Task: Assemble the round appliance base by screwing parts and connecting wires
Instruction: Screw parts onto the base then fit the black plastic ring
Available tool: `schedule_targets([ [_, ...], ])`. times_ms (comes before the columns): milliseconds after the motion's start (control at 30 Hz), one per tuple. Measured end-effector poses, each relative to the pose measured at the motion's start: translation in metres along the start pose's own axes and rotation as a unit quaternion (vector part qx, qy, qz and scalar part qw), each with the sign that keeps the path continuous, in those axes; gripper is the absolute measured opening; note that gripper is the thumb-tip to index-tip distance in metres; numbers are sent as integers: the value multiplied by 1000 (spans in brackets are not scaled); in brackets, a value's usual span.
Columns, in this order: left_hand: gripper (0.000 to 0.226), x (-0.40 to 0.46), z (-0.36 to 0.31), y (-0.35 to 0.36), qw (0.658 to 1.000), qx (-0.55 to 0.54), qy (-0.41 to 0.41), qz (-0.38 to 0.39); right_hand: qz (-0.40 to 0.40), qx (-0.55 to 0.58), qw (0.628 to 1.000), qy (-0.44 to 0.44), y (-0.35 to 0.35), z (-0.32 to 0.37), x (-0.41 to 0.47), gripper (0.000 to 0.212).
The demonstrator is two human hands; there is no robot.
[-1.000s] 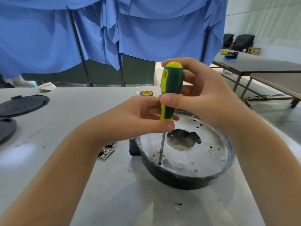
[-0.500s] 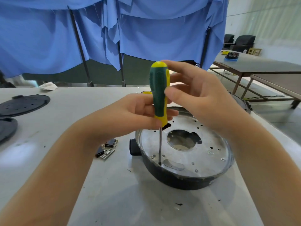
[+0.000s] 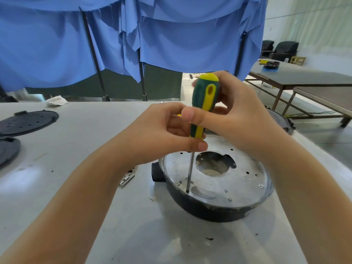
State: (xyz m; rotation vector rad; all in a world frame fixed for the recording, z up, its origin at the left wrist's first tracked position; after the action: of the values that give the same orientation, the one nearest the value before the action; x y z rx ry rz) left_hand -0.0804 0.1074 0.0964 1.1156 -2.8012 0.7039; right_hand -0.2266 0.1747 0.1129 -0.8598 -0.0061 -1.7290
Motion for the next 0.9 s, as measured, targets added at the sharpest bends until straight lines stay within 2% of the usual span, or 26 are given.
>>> schedule_targets([
  [67, 62, -1, 1, -3, 997, -56, -24, 39, 49, 25, 998, 8, -4, 2, -1, 28],
  [133, 72, -1, 3, -4, 994, -80, -27, 70, 90, 76, 993, 19, -10, 2, -2, 29],
  [200, 73, -1, 5, -4, 992, -81, -24, 90, 92, 96, 991, 16, -14, 3, -1, 34],
  [333, 66, 1, 6, 1, 995, -39, -25, 92, 49, 83, 995, 6, -10, 3, 0, 42],
  [467, 70, 2, 5, 6, 998, 62, 0, -9, -27, 4, 999, -31, -2, 4, -1, 33],
  [533, 73, 3, 5, 5, 997, 61, 21, -41, -82, -62, 994, -38, 1, 3, -2, 40],
  [633, 80, 3, 5, 3, 998, 43, 28, -29, -118, -93, 988, -24, 5, 0, -3, 48],
  [733, 74, 1, 4, -2, 1000, 10, 14, 18, -29, 5, 1000, -6, 4, 1, -2, 39],
  [833, 77, -1, 3, -7, 998, -36, 13, 51, 87, 88, 992, 25, -5, 2, -2, 53],
  [900, 76, -2, 3, -10, 996, -50, 20, 64, 129, 161, 978, 40, -12, 3, -3, 62],
])
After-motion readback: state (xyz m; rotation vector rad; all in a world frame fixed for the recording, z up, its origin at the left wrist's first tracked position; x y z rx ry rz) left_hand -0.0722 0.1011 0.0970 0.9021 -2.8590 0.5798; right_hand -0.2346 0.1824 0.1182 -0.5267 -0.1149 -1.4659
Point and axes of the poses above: each hand's wrist, its own x-axis towards the middle knuckle, its own y-axis out of the palm, z = x × y, the point moved 1 cm from there along x, towards the middle knuckle, and after that the axes turned 1 degree about -x, right-handed, at the moved point
